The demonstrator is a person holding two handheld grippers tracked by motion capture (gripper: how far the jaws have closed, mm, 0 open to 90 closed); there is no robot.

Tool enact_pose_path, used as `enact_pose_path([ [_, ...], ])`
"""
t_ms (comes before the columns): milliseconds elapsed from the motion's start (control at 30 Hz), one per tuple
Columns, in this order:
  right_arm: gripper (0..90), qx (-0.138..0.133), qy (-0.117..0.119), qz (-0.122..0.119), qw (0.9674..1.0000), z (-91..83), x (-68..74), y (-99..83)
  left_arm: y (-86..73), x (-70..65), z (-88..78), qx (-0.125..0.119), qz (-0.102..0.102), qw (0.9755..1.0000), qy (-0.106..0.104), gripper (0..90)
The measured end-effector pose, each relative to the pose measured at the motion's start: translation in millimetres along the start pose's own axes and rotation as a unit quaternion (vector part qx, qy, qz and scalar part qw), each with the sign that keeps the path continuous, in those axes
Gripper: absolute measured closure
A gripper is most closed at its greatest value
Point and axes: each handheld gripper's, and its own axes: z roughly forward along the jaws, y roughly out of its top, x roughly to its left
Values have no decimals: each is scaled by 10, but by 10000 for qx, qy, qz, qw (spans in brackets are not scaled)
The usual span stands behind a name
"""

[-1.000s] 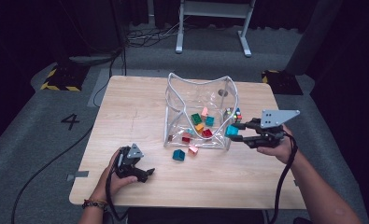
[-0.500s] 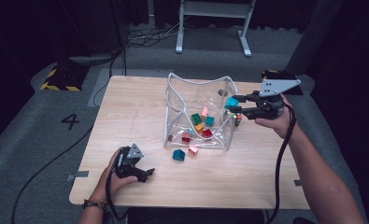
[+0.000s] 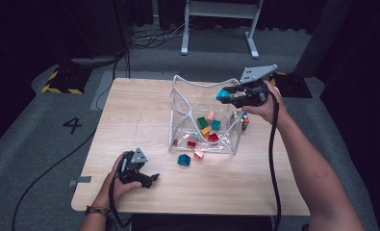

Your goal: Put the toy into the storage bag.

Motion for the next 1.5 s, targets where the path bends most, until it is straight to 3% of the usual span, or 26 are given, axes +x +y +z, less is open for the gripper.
enact_pose_path([
  [233, 593, 537, -17, 18, 9986, 308, -88, 60, 1, 3, -2, 15, 25, 10000, 11, 50],
  [467, 594, 1110, 65, 20, 9938, 515, -134, 20, 0, 2, -1, 6, 19, 10000, 3, 50],
  [633, 593, 1725, 65, -78, 9849, 575, -126, -11, 0, 2, -1, -6, 15, 10000, 23, 50],
  [667, 593, 1862, 54, -190, 9823, 578, -138, -19, 0, 2, -1, -2, 15, 10000, 21, 50],
  [867, 593, 2532, -69, -272, 9670, 528, -149, -73, 0, 1, -1, 2, 8, 10000, 18, 50],
  [933, 593, 2597, -108, -299, 9652, 494, -149, -65, 0, 0, 0, 1, 4, 10000, 8, 50],
  [1167, 593, 3037, -255, -419, 9515, 415, -145, -43, 0, -1, -1, 5, -7, 10000, 0, 50],
  [1500, 592, 3216, -298, -277, 9460, 343, -210, -79, 0, -1, -1, 7, -9, 10000, -1, 50],
])
